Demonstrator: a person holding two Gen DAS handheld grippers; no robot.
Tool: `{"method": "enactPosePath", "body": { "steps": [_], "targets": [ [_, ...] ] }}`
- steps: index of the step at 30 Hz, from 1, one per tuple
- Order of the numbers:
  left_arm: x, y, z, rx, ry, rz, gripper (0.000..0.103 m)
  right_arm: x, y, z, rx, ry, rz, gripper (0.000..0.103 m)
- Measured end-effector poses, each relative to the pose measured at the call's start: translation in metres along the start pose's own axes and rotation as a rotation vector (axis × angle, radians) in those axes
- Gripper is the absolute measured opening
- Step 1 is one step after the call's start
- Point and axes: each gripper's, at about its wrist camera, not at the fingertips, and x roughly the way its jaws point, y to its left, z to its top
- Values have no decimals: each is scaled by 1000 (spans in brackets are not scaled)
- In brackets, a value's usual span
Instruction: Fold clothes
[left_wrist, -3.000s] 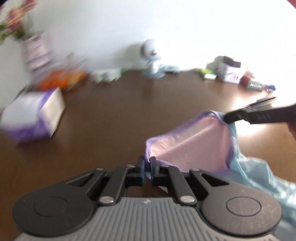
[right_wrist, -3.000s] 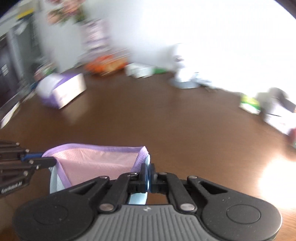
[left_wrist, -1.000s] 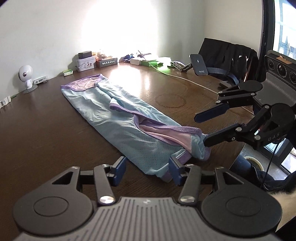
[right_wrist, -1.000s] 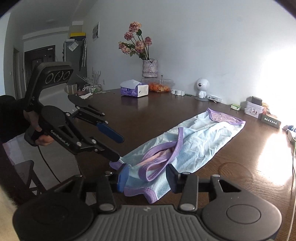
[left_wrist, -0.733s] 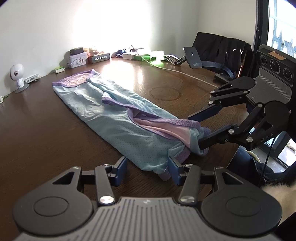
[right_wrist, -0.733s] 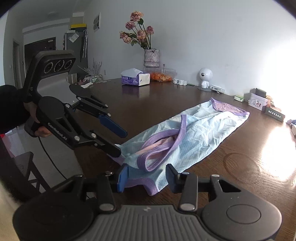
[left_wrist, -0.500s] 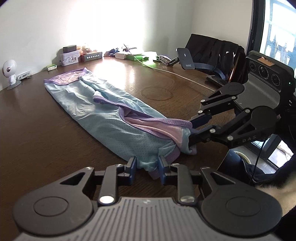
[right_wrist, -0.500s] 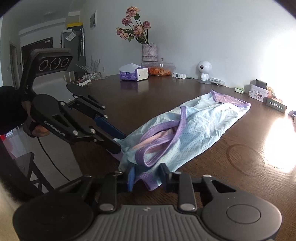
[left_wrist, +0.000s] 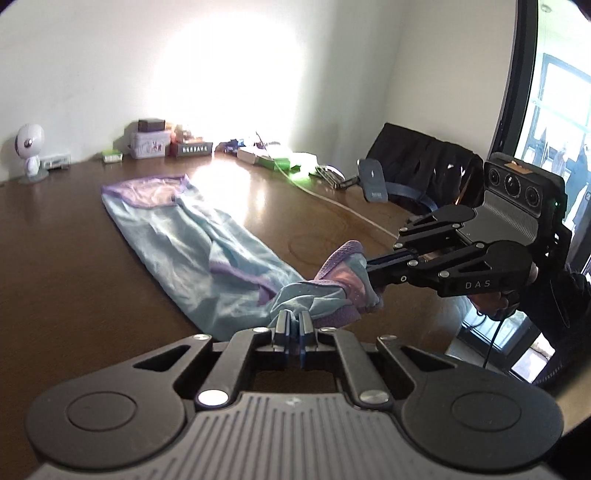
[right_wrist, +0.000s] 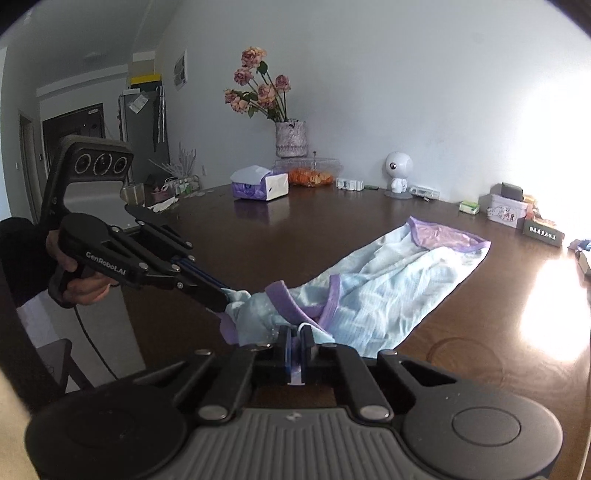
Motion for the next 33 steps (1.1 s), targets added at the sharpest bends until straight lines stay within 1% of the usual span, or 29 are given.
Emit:
{"method": "enactPosePath", "body": {
  "steps": [2, 4, 6, 8, 9, 10, 11, 12, 13, 14, 15, 16, 17, 18, 19, 21, 22, 23, 24, 26, 27, 28, 29, 31, 32, 33],
  "targets": [
    [13, 16, 18, 16, -15, 20, 4, 7, -13, 13, -4, -5, -23, 3],
    [31, 37, 36, -1, -11, 37, 4, 22, -31, 30, -8, 2, -43, 3],
    [50, 56, 53, -15, -3, 57, 4, 41, -50, 48, 8, 19, -45, 3],
    [70, 75, 66, -43, 14, 88, 4, 66, -73, 65, 40, 47, -39, 3],
    [82, 86, 68, -76, 35, 85, 4, 80, -85, 70, 63, 72, -41, 3],
    [93, 97, 70, -112, 57, 79, 5, 94, -96, 73, 92, 95, -54, 3],
    [104, 104, 68, -130, 81, 89, 5, 107, -106, 75, 125, 118, -74, 3],
    [113, 109, 66, -142, 104, 119, 9, 119, -114, 74, 154, 152, -92, 4],
    [119, 112, 62, -153, 122, 168, 24, 130, -120, 72, 171, 185, -116, 4],
    [122, 114, 59, -157, 140, 208, 34, 135, -122, 70, 183, 196, -149, 9],
    [118, 112, 57, -148, 136, 237, 56, 135, -123, 68, 192, 179, -178, 14],
    [113, 109, 55, -138, 129, 265, 63, 130, -123, 65, 201, 149, -190, 17],
    [104, 102, 53, -125, 115, 283, 65, 122, -124, 65, 211, 120, -198, 32],
    [93, 95, 52, -112, 99, 299, 69, 113, -124, 64, 222, 92, -213, 41],
    [83, 88, 51, -98, 84, 315, 76, 103, -123, 64, 230, 69, -227, 41],
    [65, 71, 43, -91, 49, 339, 83, 80, -119, 64, 243, 41, -230, 41],
    [57, 61, 39, -90, 37, 344, 83, 69, -115, 60, 252, 30, -216, 41],
    [53, 55, 33, -84, 36, 332, 83, 61, -110, 54, 263, 28, -189, 41],
    [50, 49, 28, -78, 37, 318, 83, 55, -105, 47, 274, 36, -149, 42],
    [54, 42, 21, -96, 40, 332, 82, 57, -94, 31, 288, 74, -96, 42],
    [58, 42, 20, -107, 46, 329, 79, 61, -90, 24, 294, 97, -89, 42],
    [62, 42, 20, -119, 52, 325, 74, 67, -87, 18, 304, 116, -102, 42],
    [66, 43, 20, -141, 58, 313, 71, 73, -87, 14, 324, 132, -111, 42],
    [71, 46, 21, -175, 62, 281, 57, 80, -88, 11, 372, 141, -92, 39],
    [73, 46, 20, -177, 68, 267, 54, 82, -86, 11, 383, 136, -79, 35],
    [76, 47, 19, -182, 79, 254, 41, 84, -84, 10, 384, 136, -72, 28]
  ]
}}
